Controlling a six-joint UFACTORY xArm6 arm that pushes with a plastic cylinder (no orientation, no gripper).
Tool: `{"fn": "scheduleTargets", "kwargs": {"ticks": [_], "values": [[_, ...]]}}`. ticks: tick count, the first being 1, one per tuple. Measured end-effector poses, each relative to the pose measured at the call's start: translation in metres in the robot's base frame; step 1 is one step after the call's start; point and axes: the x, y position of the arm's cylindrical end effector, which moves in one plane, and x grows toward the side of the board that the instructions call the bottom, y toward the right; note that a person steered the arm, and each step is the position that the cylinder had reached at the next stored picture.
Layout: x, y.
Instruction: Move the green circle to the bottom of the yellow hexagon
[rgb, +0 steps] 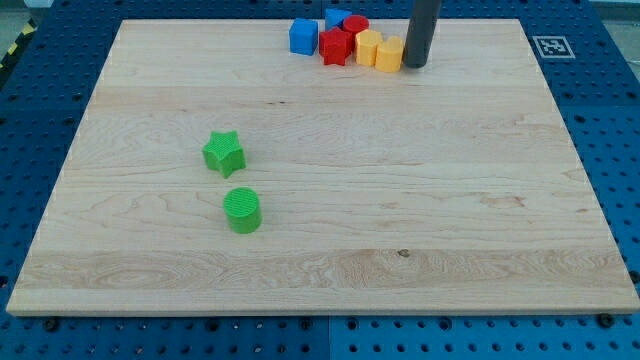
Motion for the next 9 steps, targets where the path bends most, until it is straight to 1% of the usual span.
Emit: {"fn": "scheduleTargets", "kwargs": {"ticks": [1, 2, 4, 5, 6, 7, 9], "values": [[-0.003, 0.0], [0.033, 0.007], [0.218, 0.067], [0.308, 0.067], [0.34, 0.057], [0.341, 0.054], [0.34, 0.01]]}}
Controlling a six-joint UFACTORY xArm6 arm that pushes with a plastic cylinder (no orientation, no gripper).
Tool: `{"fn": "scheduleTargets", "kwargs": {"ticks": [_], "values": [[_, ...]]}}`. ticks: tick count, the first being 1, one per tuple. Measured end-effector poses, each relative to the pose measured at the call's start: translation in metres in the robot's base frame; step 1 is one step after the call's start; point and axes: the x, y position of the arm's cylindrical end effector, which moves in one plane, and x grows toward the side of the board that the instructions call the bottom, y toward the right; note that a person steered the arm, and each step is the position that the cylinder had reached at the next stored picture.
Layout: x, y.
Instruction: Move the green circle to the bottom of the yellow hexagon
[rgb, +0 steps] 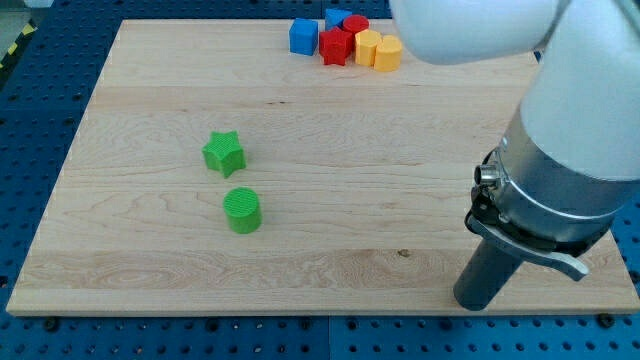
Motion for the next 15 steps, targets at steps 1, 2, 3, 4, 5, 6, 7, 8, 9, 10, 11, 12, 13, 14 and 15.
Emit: {"fn": "scheduleTargets", "kwargs": {"ticks": [1, 2, 3, 4, 5, 6, 7, 8, 9, 10, 11, 12, 13, 14, 15], "values": [[0.0, 0.0], [-0.007, -0.02], [-0.007, -0.028], [-0.006, -0.059], [0.0, -0.124], [0.0, -0.156], [-0.004, -0.18], [-0.035, -0.231], [-0.038, -0.232], [-0.053, -0.239], [-0.085, -0.24], [-0.091, -0.232], [-0.091, -0.216], [-0.1, -0.209], [-0.116, -0.207]]}}
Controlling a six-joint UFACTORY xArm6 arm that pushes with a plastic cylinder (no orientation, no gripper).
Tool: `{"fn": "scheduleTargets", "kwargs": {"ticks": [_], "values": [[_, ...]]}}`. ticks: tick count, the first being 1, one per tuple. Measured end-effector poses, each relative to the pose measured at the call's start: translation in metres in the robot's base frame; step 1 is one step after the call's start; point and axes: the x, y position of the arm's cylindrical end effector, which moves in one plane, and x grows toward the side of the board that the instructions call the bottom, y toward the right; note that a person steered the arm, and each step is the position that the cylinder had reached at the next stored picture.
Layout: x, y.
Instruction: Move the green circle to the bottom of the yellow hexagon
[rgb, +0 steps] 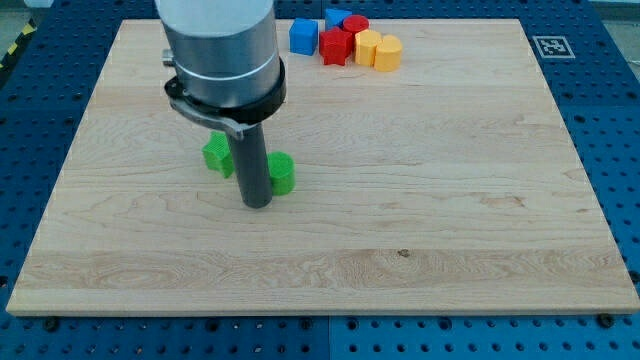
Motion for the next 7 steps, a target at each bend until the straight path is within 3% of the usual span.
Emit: {"fn": "scheduleTargets", "kwargs": {"ticks": [3, 5, 7], "values": [[-0.07, 0.082], [-0.072, 0.127], [-0.086, 0.133]]}}
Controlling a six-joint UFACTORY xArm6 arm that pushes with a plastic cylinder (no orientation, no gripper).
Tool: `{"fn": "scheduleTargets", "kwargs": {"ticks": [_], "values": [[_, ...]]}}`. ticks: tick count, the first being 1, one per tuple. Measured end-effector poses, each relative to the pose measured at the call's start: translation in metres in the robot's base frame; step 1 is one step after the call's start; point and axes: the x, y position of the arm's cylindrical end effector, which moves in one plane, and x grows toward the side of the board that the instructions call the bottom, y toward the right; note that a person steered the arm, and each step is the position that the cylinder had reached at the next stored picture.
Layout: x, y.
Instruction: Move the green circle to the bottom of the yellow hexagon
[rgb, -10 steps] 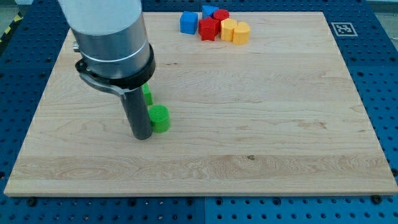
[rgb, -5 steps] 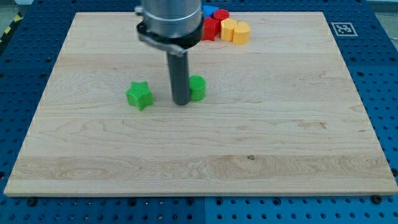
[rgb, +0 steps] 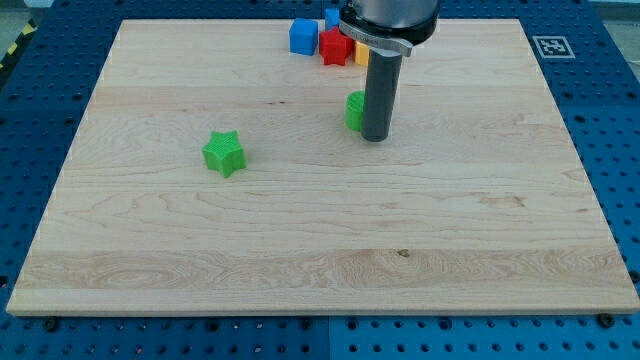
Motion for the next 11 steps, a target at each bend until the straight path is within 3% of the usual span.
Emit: {"fn": "scheduleTargets", "kwargs": {"ticks": [3, 9, 11], "values": [[-0.028, 0.0], [-0.01, -0.029], [-0.058, -0.03]]}}
